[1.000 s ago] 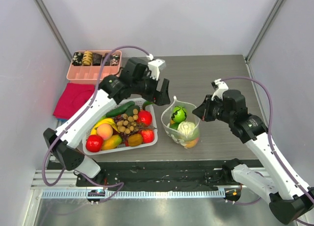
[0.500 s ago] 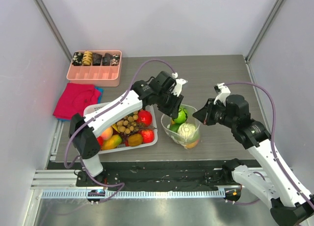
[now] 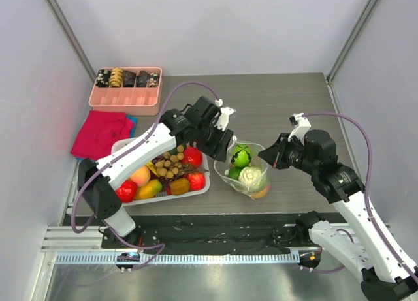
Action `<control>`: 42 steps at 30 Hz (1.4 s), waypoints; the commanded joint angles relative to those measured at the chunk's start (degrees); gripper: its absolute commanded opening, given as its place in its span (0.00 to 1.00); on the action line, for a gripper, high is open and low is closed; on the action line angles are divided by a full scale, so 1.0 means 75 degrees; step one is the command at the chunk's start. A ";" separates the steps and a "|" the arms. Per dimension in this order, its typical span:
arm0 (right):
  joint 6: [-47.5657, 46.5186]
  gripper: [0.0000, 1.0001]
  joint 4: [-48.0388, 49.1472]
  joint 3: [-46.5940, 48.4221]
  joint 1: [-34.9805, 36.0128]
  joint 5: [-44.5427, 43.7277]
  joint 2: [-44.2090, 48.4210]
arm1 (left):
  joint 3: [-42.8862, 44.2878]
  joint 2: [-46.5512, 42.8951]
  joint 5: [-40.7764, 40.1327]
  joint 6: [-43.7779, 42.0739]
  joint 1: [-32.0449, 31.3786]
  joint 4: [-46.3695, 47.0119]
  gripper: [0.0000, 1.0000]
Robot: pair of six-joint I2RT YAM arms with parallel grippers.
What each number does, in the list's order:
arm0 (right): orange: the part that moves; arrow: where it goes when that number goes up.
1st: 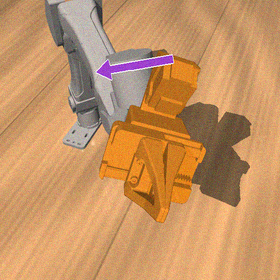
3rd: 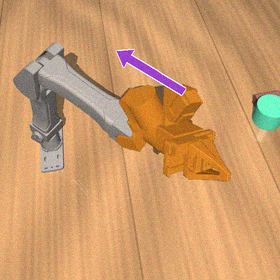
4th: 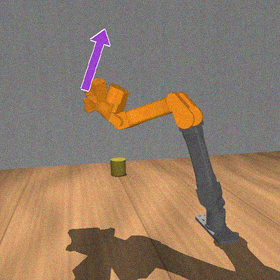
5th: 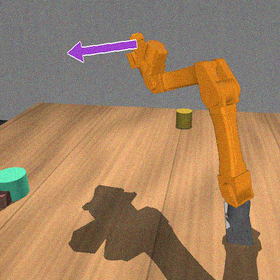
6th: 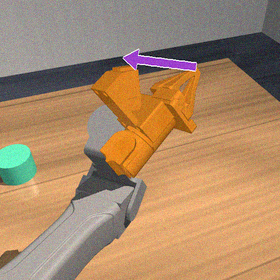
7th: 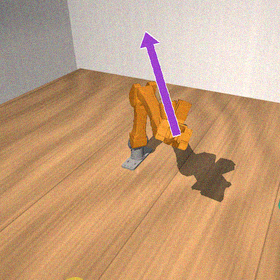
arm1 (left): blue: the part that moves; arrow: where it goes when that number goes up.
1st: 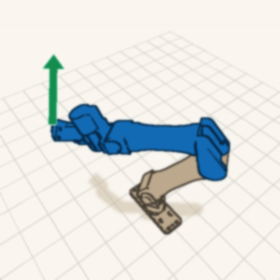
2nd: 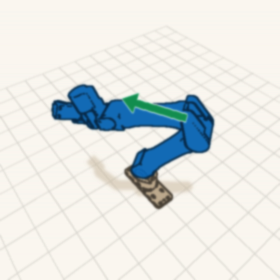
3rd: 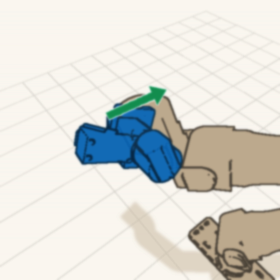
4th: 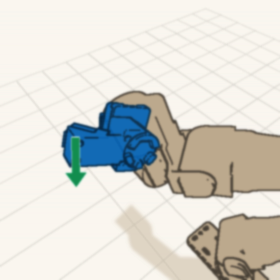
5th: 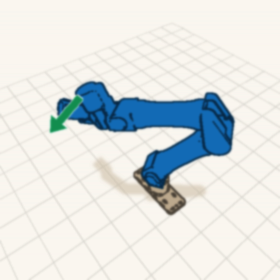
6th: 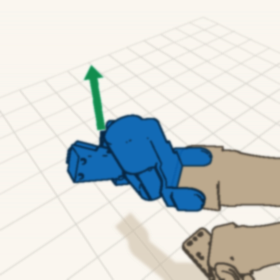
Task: Place the food in the zip-top bag and seal the zipper
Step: Adjust the zipper food storage bag at the center of the board.
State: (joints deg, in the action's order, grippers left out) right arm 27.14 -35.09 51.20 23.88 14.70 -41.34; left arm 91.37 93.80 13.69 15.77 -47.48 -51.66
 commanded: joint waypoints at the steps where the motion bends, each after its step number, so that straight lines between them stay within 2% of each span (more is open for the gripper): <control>1: 0.0097 0.01 0.0460 -0.0100 -0.0008 0.0067 0.0203 | -0.0067 -0.0109 0.0237 -0.0251 0.0038 -0.0061 0.45; 2: 0.0108 0.01 0.0472 -0.0123 0.0004 0.0114 0.0239 | 0.0015 -0.0039 0.0353 -0.0274 0.0038 -0.0061 0.37; 3: 0.0155 0.01 0.0495 -0.0147 0.0004 0.0196 0.0274 | 0.0306 0.0009 0.0447 -0.0402 0.0061 -0.0027 0.19; 5: 0.0237 0.01 0.0658 -0.0194 -0.0008 0.0487 0.0297 | 0.0682 0.0207 0.0495 -0.0485 0.0132 0.0102 0.00; 8: 0.0600 0.01 0.1267 -0.0334 0.0004 0.1119 0.0251 | 0.1467 0.0511 0.1101 -0.0614 0.0307 0.0488 0.00; 9: 0.0740 0.01 0.1536 -0.0392 0.0004 0.1296 0.0146 | 0.1701 0.0583 0.1754 -0.0672 0.0308 0.0617 0.00; 11: 0.1209 0.01 0.2403 -0.0697 0.0004 0.1496 0.0029 | 0.1902 0.0897 0.2343 -0.0627 0.0308 0.0956 0.00; 12: 0.1361 0.11 0.2719 -0.0814 0.0004 0.1578 -0.0030 | 0.2007 0.1027 0.2938 -0.0603 0.0296 0.0970 0.00; 14: 0.1468 0.34 0.3575 -0.1130 0.0062 0.1835 -0.0124 | 0.2359 0.1332 0.3399 -0.0766 0.0308 0.0737 0.00; 15: 0.1421 0.65 0.3705 -0.1178 0.0074 0.1930 -0.0148 | 0.2464 0.1600 0.3552 -0.0860 0.0308 0.0620 0.00; 18: 0.0638 0.90 0.3637 -0.1120 0.0086 0.2141 -0.0125 | 0.2723 0.2023 0.4091 -0.1387 0.0308 0.0221 0.00; 21: -0.0590 0.99 0.2959 -0.0781 0.0074 0.1991 0.0156 | 0.2793 0.2258 0.4396 -0.1551 0.0366 0.0162 0.00; 25: -0.2559 1.00 0.1577 -0.0265 0.0086 0.1615 0.0823 | 0.3249 0.2528 0.4935 -0.2067 0.0588 -0.0317 0.00; 30: -0.4970 0.99 0.0860 -0.0229 0.0074 0.1053 0.1643 | 0.3777 0.2704 0.5953 -0.3084 0.0999 -0.1196 0.00; 34: -0.6753 0.94 0.0566 -0.0754 0.0086 0.0560 0.2252 | 0.4477 0.3055 0.6213 -0.4117 0.1046 -0.2531 0.00; 38: -0.7005 0.91 0.0519 -0.0979 0.0086 0.0537 0.2547 | 0.5662 0.3559 0.6658 -0.4937 0.1105 -0.4286 0.00; 42: -0.6934 0.90 0.0402 -0.1061 0.0074 0.0430 0.2734 | 0.5712 0.3327 0.6905 -0.5290 0.1023 -0.4713 0.00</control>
State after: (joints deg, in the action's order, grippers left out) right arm -20.93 -31.70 43.51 24.27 19.64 -22.31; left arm 131.96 121.40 59.72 -17.76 -39.11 -73.30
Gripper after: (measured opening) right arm 0.900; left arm 0.017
